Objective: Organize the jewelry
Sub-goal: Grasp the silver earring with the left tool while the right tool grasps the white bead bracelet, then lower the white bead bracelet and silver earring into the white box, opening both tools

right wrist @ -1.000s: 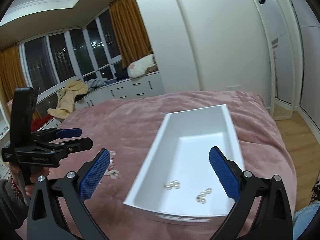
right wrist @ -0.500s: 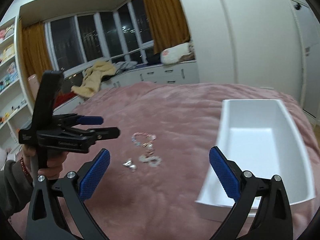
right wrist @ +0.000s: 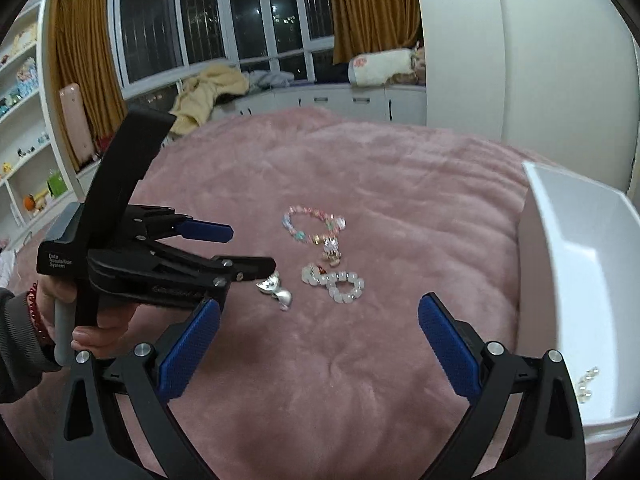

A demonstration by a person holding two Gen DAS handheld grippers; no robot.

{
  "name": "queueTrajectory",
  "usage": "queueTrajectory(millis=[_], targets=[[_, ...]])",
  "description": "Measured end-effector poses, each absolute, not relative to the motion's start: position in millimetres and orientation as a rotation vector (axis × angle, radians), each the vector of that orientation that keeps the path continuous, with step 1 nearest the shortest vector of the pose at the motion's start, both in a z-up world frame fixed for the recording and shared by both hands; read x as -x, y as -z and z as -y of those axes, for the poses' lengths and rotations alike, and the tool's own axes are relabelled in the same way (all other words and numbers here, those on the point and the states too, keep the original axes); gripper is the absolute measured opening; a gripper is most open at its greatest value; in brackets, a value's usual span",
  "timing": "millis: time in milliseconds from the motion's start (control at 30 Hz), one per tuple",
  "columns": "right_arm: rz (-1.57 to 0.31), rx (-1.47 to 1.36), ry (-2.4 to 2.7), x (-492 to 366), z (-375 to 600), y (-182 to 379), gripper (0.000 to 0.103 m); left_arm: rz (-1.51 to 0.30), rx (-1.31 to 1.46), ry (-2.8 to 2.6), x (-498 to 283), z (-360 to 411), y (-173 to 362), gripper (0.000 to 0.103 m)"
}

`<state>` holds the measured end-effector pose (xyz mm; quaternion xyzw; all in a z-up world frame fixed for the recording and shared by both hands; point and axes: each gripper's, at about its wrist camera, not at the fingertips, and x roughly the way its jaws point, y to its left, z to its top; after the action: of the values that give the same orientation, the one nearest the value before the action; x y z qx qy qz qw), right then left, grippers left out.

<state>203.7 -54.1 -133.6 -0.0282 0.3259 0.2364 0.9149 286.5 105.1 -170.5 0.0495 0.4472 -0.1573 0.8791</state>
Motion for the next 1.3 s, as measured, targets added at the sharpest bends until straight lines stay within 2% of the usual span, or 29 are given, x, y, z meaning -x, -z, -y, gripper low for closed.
queueTrajectory(millis=[33,200,233,267,300,467,500,533,700,1100,1133,1167,1300], targets=[[-0.678,0.063,-0.491,-208.4,51.2,141.3,0.098,-0.961,-0.082,0.324,-293.6,-107.9,179.3,0.063],[-0.743,0.055,-0.412,-239.9,47.9,176.6,0.093,-1.029,-0.091,0.305,-314.6,-105.8,207.6,0.048],[-0.763,0.026,-0.387,-248.3,49.7,181.9,0.088,-1.039,-0.103,0.297,-316.8,-104.7,213.8,0.040],[-0.781,-0.001,-0.375,-255.4,51.8,186.1,0.083,-1.048,-0.112,0.285,-318.4,-104.4,219.2,0.026],[-0.794,-0.032,-0.364,-263.3,53.5,190.0,0.074,-1.055,-0.108,0.276,-319.2,-105.8,223.0,0.021],[-0.873,-0.076,-0.376,-295.6,40.0,206.0,0.070,-1.052,-0.065,0.279,-315.0,-113.1,220.5,0.020],[-0.894,-0.041,-0.370,-300.9,32.0,210.2,0.062,-1.049,-0.072,0.276,-312.9,-112.9,219.2,0.020],[-0.918,-0.003,-0.346,-304.1,26.2,214.5,0.048,-1.048,-0.074,0.281,-311.2,-112.8,218.2,0.020],[-0.952,-0.015,-0.324,-301.5,28.8,215.6,0.011,-1.034,-0.101,0.286,-302.0,-109.9,213.5,0.019],[-0.861,-0.011,-0.370,-269.7,41.9,163.6,0.011,-0.997,-0.104,0.282,-275.4,-109.5,201.8,0.017],[-0.857,-0.007,-0.370,-268.3,42.6,159.4,0.011,-0.994,-0.100,0.282,-273.6,-110.2,199.3,0.009],[-0.854,-0.005,-0.368,-267.3,43.7,155.4,0.011,-0.993,-0.093,0.284,-272.2,-111.2,196.6,0.006],[-0.840,-0.006,-0.356,-262.6,50.4,142.6,0.011,-0.971,-0.097,0.284,-265.1,-111.5,185.8,0.006]])
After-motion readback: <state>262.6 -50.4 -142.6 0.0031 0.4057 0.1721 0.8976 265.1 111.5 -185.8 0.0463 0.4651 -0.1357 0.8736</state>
